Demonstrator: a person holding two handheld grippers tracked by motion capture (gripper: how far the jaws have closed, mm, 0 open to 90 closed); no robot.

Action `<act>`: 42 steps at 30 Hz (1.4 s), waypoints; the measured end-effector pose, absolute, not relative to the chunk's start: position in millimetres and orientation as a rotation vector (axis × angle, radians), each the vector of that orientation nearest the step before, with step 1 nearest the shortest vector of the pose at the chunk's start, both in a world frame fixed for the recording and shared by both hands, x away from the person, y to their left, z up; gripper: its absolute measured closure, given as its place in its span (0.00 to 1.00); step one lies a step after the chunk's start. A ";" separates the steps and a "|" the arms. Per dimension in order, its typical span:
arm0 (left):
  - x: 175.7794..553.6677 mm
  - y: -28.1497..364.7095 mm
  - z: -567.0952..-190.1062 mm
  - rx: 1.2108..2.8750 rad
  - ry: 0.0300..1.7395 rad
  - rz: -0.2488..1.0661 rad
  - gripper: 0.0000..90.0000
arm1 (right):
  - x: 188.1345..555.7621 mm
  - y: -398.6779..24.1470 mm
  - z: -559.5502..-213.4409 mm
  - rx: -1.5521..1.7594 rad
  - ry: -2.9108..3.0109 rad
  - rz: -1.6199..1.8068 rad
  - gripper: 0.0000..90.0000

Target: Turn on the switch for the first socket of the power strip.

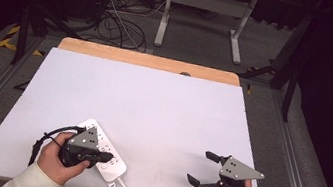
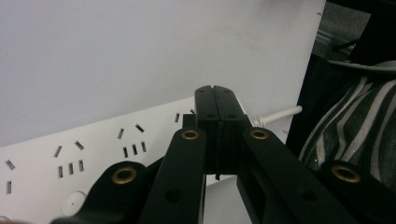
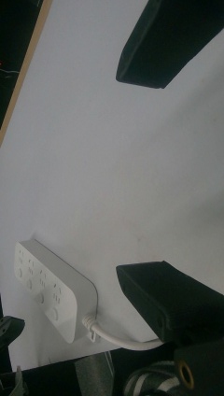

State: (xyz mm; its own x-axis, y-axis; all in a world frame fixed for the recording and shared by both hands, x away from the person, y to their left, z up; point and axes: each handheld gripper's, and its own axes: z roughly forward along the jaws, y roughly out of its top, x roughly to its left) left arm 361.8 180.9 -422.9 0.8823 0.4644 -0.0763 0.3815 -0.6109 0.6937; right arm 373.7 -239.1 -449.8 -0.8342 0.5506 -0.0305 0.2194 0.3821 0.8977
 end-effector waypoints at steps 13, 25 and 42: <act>365.7 174.6 -427.7 2.410 0.651 0.082 1.00 | 373.6 -238.8 -449.8 0.671 2.325 1.431 0.09; 368.9 167.8 -433.3 2.513 0.661 0.050 1.00 | 373.6 -238.4 -450.0 0.671 2.328 1.431 0.09; 369.5 164.5 -436.6 2.557 0.685 0.060 1.00 | 373.6 -238.0 -450.4 0.668 2.329 1.433 0.09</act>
